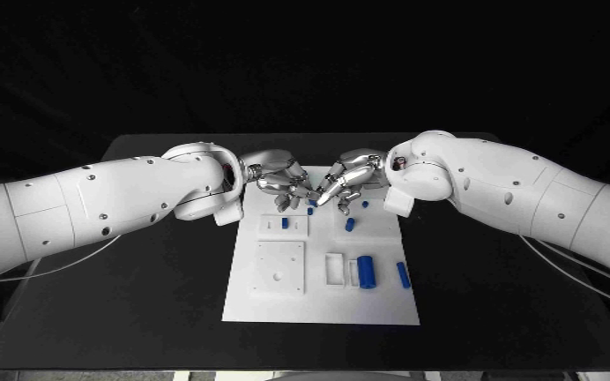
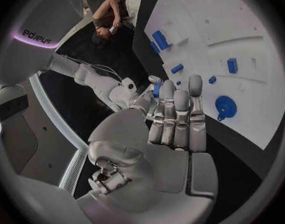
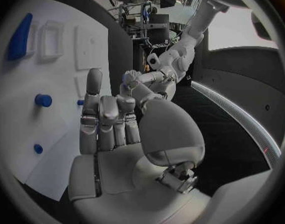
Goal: Assemble the parts on the task board
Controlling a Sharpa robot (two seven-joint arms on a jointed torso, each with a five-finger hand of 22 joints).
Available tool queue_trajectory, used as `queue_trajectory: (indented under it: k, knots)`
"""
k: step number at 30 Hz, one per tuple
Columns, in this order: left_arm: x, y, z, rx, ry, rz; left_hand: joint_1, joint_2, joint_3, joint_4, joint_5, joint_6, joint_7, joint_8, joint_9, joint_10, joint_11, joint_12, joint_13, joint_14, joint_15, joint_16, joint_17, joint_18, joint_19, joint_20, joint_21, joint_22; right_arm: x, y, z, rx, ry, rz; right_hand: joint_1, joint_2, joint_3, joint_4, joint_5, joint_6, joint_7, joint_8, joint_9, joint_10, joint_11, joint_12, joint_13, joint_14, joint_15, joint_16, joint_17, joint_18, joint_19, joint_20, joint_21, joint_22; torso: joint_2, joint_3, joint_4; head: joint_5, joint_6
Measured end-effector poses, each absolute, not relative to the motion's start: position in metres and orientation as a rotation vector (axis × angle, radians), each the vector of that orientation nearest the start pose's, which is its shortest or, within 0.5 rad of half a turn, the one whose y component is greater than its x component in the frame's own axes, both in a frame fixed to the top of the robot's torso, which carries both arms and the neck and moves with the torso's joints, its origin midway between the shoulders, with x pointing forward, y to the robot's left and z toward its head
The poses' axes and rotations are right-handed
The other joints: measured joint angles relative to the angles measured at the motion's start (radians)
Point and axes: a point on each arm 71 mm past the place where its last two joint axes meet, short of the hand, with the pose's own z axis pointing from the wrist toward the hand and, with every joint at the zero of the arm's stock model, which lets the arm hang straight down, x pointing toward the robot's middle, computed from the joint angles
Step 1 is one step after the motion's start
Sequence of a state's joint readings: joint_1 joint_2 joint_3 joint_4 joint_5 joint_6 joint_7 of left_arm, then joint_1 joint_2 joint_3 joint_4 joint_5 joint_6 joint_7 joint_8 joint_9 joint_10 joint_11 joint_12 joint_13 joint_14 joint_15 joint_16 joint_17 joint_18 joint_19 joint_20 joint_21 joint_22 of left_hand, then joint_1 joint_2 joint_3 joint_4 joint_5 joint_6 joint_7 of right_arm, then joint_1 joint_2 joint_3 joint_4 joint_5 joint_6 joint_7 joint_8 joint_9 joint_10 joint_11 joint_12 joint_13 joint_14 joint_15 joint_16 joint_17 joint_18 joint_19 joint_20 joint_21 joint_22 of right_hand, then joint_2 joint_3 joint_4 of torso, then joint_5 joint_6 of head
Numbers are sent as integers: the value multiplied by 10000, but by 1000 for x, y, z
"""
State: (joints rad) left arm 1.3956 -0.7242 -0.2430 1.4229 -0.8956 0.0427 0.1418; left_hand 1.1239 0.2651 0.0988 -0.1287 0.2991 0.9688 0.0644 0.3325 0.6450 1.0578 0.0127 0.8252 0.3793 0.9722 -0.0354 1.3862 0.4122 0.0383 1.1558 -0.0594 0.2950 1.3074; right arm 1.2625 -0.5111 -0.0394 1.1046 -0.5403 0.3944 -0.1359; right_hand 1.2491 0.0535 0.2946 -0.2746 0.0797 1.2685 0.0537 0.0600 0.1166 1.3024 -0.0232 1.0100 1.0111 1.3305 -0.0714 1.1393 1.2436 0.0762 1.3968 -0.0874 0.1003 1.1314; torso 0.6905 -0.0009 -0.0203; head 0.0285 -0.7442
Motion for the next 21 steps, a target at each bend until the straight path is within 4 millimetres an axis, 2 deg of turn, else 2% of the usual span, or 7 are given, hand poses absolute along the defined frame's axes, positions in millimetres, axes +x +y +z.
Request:
queue_trajectory:
  k: [1, 4, 6, 9, 14, 15, 21]
  knots:
    - [496, 159, -181, 570, 20408, -11172, -104, -5, 90, -91, 117, 8, 9, -48, 47, 1, 0, 21, 5, 0, 0, 0, 10, 1, 0, 0, 49, 0, 535, -129, -208, 4014, 23972, 12530, -2, 2, -31, 29, -24, -23, -20, 0, 2, -41, 1, -45, -32, 0, 0, -21, -5, 0, 0, 0, -18, -16, 0, 0, 1, -1, 0]
    - [497, 160, -180, 366, 20380, -11177, -396, -65, 236, -237, 537, 124, 109, -315, 1102, 68, -14, 42, 11, 117, -66, 0, 45, 0, 0, 0, 248, 0, 535, -130, -208, 4174, 23895, 12547, -118, 118, -172, 221, -146, -248, -40, 0, 66, -190, -4, -219, -189, -110, 39, -146, -73, -1, -24, 23, -105, -118, -1, 1, 2, -2, -8]
    - [498, 161, -180, 238, 20352, -11148, -550, -201, 295, -252, 1057, 221, 130, -393, 1464, 135, -25, 42, 27, 208, -120, 0, 75, 0, 0, -4, 375, 0, 536, -131, -209, 4271, 23849, 12551, -258, 142, -314, 403, 51, -284, -37, 0, 40, -250, -35, -311, -277, -129, 25, -175, -118, 0, -43, 43, -155, -204, -1, 2, 2, -3, -12]
    - [499, 162, -180, 43, 20321, -11097, -777, -467, 740, -349, 1467, 435, 134, -744, 1879, 307, -92, 42, 46, 344, -161, 0, 139, 1, -34, -107, 636, 0, 536, -132, -208, 4432, 23748, 12577, -264, 139, -444, 408, 211, -283, -38, 1, 28, -250, -35, -311, -305, -129, 25, -175, -128, 0, -43, 43, -193, -306, 0, 3, 1, -3, -12]
    - [500, 162, -180, -165, 20331, -11042, -626, -642, 807, -360, 1655, 622, 224, -1373, 2253, 387, -127, -83, 120, 394, -180, -6, 307, -1, -116, -170, 935, -1, 537, -133, -208, 4677, 23584, 12653, -158, 246, -456, 265, 513, -284, -37, 3, 200, -321, -35, -311, -349, -164, -10, -175, -144, -1, -43, 43, -193, -432, -1, 4, 0, -2, 2]
    - [500, 163, -180, -186, 20337, -11028, -610, -683, 807, -359, 1662, 750, 192, -1544, 2293, 495, -204, -83, 138, 394, -179, -49, 346, -1, -145, -141, 981, -1, 537, -133, -208, 4710, 23562, 12675, -157, 247, -364, 172, 562, -284, -37, 2, 249, -321, -35, -311, -349, -164, -10, -175, -144, -1, -42, 43, -193, -426, 0, 4, 0, -2, 2]
    - [500, 163, -180, -244, 20364, -10981, -570, -749, 807, -360, 1640, 860, 123, -1856, 2447, 618, -258, -121, 167, 395, -179, -118, 401, 0, -145, -141, 1016, 5, 537, -134, -208, 4879, 23496, 12790, -146, 257, -4, 11, 481, -289, -12, -22, 528, -322, -34, -311, -380, -164, -10, -175, -144, -1, -89, 19, -193, -337, 0, 6, 0, -8, 7]
